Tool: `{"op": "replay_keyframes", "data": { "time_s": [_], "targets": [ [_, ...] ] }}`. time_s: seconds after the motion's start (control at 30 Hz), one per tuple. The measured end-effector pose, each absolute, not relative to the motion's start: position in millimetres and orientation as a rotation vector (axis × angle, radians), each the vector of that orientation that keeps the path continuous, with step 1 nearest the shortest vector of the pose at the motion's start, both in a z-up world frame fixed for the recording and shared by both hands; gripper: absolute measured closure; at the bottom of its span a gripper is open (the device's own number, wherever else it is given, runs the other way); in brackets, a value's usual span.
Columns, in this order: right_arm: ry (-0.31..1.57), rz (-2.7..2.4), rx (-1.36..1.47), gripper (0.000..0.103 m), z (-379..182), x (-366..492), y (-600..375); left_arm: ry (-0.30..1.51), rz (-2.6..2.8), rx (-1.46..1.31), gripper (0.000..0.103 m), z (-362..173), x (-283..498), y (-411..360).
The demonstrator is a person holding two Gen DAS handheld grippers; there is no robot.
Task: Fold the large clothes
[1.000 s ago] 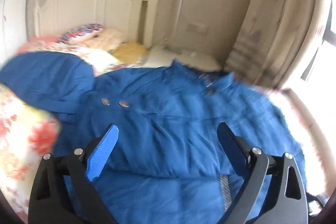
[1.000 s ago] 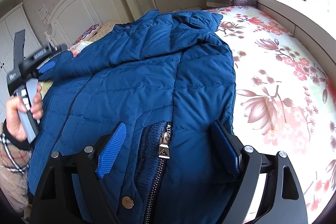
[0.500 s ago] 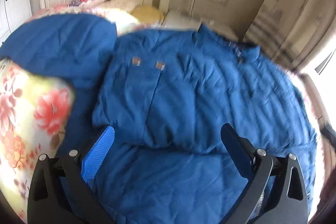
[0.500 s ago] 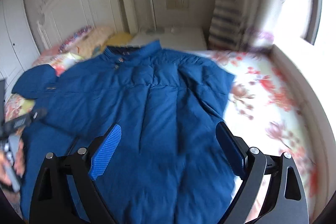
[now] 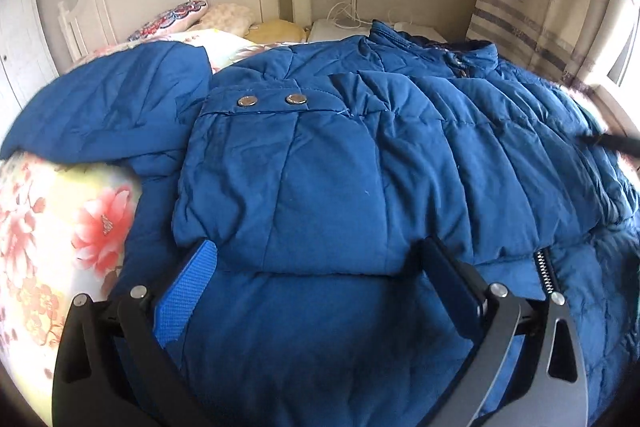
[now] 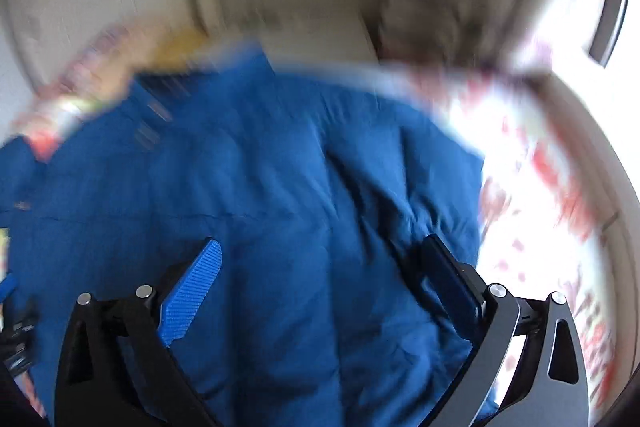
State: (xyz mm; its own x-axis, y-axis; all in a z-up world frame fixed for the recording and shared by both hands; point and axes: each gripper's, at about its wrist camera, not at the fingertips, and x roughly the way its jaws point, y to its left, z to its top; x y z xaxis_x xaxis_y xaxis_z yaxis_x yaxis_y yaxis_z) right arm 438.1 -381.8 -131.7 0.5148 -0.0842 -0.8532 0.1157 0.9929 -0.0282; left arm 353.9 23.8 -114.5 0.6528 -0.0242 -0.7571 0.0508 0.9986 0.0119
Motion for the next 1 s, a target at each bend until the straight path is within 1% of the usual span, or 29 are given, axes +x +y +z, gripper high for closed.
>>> {"op": "replay_keyframes", "data": {
  "time_s": [0.03,0.13,0.17,0.23,0.3,0.37,0.43,0.57,0.63,0.67,0.73,0.87,0.9,0.93,0.97,1.0],
  "targets": [
    [1.029,-0.142,0.057,0.005,-136.0,439.4,-382.4,0.859,-0.045,0.028,0.002,-114.6,353.9,24.4],
    [0.984,-0.178,0.040,0.005,-122.8,426.4,-365.0,0.861,-0.041,0.035,0.002,-115.7,355.0,23.7],
    [0.927,-0.143,0.030,0.005,-113.5,413.9,-350.2,0.861,-0.040,0.035,0.002,-115.8,354.9,23.7],
    [0.882,-0.052,0.010,0.005,-108.9,402.5,-326.1,0.856,-0.040,0.028,0.002,-115.0,354.6,25.2],
    [0.900,0.069,-0.046,0.005,-114.9,394.1,-296.6,0.837,-0.057,-0.022,0.002,-110.8,351.6,32.6],
    [0.969,0.108,-0.140,0.004,-135.0,396.1,-273.9,0.796,-0.108,-0.160,0.002,-100.4,347.6,53.6],
    [0.943,0.111,-0.150,0.004,-145.4,395.7,-274.1,0.747,-0.109,-0.312,0.002,-87.4,346.1,84.6],
    [0.939,0.120,-0.107,0.004,-146.7,395.8,-282.8,0.618,0.057,-0.647,0.003,-68.2,350.0,187.2],
    [0.932,0.116,-0.114,0.004,-147.7,399.5,-280.9,0.563,0.191,-0.807,0.008,-68.4,354.4,249.6],
    [0.931,0.115,-0.112,0.004,-147.0,394.9,-281.0,0.547,0.244,-0.868,0.016,-69.8,356.1,273.0],
    [0.928,0.113,-0.108,0.004,-147.7,395.5,-280.0,0.534,0.354,-0.986,0.017,-75.6,363.0,323.3],
    [0.923,0.108,-0.114,0.004,-147.4,391.3,-280.9,0.500,0.403,-1.063,0.020,-81.0,380.1,374.6],
    [0.924,0.109,-0.112,0.004,-147.4,392.1,-281.3,0.500,0.395,-1.078,0.031,-81.7,384.9,380.7],
    [0.924,0.111,-0.109,0.004,-147.6,393.1,-281.1,0.507,0.363,-1.100,0.051,-83.4,390.7,383.9],
    [0.924,0.112,-0.108,0.004,-147.7,392.1,-281.3,0.545,0.324,-1.120,0.101,-85.6,398.4,384.3],
    [0.923,0.112,-0.106,0.004,-147.8,392.3,-281.3,0.559,0.309,-1.112,0.100,-83.1,402.5,379.6]
  ]
}}
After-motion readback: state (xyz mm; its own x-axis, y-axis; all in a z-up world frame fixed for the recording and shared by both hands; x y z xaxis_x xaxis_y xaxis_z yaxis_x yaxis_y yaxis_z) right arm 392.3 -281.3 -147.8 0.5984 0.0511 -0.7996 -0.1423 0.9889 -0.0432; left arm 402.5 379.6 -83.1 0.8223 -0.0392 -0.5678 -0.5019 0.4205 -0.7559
